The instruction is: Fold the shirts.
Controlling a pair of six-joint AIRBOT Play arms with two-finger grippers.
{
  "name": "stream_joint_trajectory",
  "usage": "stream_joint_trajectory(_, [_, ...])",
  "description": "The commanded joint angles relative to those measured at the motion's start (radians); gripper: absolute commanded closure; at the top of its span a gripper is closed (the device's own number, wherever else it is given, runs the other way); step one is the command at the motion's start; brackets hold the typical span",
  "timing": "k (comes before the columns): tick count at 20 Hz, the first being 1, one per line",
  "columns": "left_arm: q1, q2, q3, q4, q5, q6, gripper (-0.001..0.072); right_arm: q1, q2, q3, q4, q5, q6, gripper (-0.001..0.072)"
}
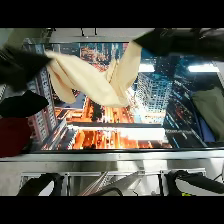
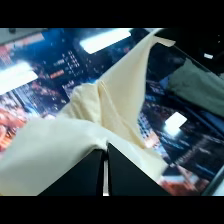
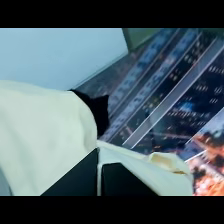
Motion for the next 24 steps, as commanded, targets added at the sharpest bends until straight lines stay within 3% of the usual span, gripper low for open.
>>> stream_joint_trajectory(1, [-0.021,-0.077,0.288,0.378,-0.051,-0.196,0.0693,-0.003,0.116,0.107,-0.346,-0.091,0.100,0.0699])
stream_joint_trajectory(2, [-0.021,-0.089,0.282,0.489,-0.071,-0.227,0.0694,-0.003,0.130,0.106,-0.524,-0.097,0.200,0.0699])
stream_joint_trajectory(4, [-0.021,-0.111,0.158,0.540,-0.109,-0.227,0.0694,-0.003,0.097,0.085,-0.725,-0.031,0.335,0.0699])
stream_joint_trajectory(8, [-0.048,-0.222,-0.164,0.523,-0.101,-0.216,0.0693,-0.003,-0.124,-0.023,-0.740,0.175,0.399,0.0700])
stream_joint_trajectory(12, [-0.047,-0.359,-0.389,0.523,-0.063,-0.185,0.0689,-0.003,-0.385,-0.134,-0.838,0.199,0.500,0.0689])
stream_joint_trajectory(13, [-0.047,-0.394,-0.428,0.523,-0.051,-0.174,0.0655,-0.003,-0.441,-0.135,-0.833,0.198,0.514,0.0520])
stream_joint_trajectory(14, [-0.043,-0.425,-0.454,0.524,-0.043,-0.151,0.0254,-0.003,-0.490,-0.134,-0.821,0.191,0.519,0.0307])
stream_joint_trajectory(15, [-0.029,-0.455,-0.463,0.523,-0.035,-0.158,0.0010,-0.003,-0.526,-0.134,-0.820,0.181,0.519,0.0226])
stream_joint_trajectory(19, [0.076,-0.496,-0.411,0.521,-0.045,-0.158,0.0010,-0.074,-0.524,-0.132,-0.820,0.165,0.486,0.0229])
stream_joint_trajectory(23, [0.171,-0.407,-0.632,0.510,-0.018,-0.130,0.0012,-0.190,-0.476,-0.191,-0.806,0.308,0.478,0.0229])
stream_joint_trajectory(24, [0.186,-0.383,-0.715,0.479,0.029,-0.112,0.0073,-0.208,-0.458,-0.253,-0.776,0.322,0.477,0.0229])
